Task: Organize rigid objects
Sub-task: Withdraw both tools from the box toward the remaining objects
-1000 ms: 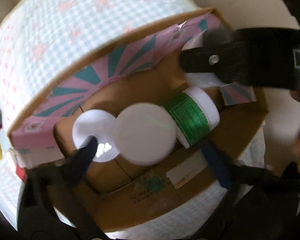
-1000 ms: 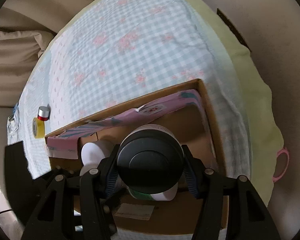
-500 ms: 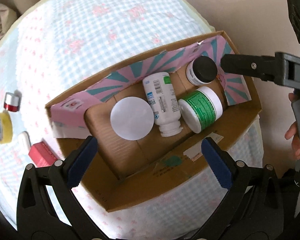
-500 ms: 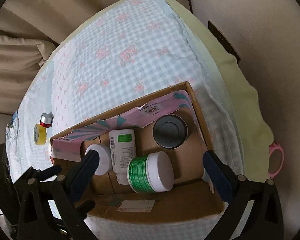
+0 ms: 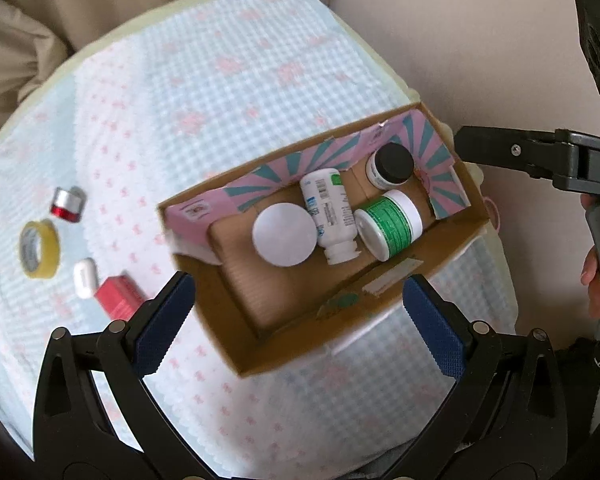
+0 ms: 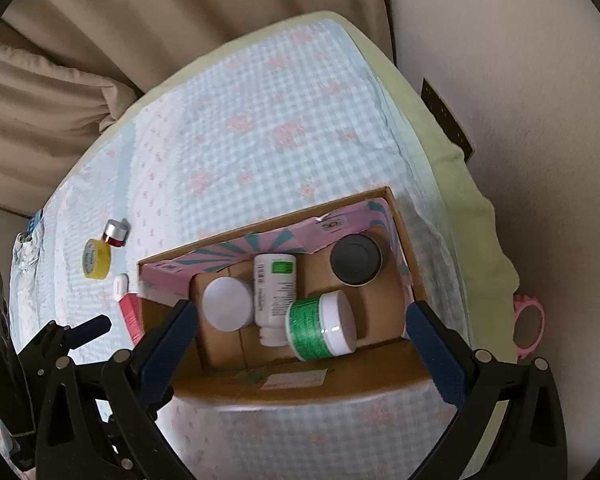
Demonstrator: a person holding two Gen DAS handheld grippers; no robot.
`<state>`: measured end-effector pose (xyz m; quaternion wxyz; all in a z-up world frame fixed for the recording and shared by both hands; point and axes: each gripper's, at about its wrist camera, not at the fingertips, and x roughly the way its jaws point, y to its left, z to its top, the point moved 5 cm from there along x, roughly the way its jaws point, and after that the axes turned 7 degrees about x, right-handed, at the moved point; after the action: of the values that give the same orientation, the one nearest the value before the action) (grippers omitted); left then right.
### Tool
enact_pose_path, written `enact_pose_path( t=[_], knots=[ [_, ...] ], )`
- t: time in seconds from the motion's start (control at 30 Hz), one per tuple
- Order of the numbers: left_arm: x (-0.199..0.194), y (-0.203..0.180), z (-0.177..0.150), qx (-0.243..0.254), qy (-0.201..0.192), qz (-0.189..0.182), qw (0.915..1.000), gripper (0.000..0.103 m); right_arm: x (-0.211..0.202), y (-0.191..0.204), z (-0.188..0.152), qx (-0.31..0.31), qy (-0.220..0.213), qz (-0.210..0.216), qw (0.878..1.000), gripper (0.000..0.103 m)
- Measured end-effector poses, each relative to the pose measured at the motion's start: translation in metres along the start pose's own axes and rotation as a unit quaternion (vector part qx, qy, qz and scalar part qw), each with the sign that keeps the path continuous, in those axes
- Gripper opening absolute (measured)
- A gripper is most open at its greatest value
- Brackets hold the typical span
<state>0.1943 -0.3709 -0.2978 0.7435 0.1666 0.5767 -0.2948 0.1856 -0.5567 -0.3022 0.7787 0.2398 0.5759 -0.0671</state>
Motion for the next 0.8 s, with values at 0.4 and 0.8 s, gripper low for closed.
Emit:
enact_pose_path(
  t=[0.4, 0.8],
  knots=[
    [-0.12, 0.062, -0.051, -0.076, -0.078, 0.057, 0.9924, 0.103, -0.077, 0.065, -0.032, -0.066, -0.045, 0.004, 0.997, 0.103],
    [-0.199, 0.159, -0.137, -0.14, -0.11, 0.115, 0.9773, 0.103, -0.105, 0.163, -0.088, -0.152, -0.069, 0.023, 0.986, 0.103]
  ],
)
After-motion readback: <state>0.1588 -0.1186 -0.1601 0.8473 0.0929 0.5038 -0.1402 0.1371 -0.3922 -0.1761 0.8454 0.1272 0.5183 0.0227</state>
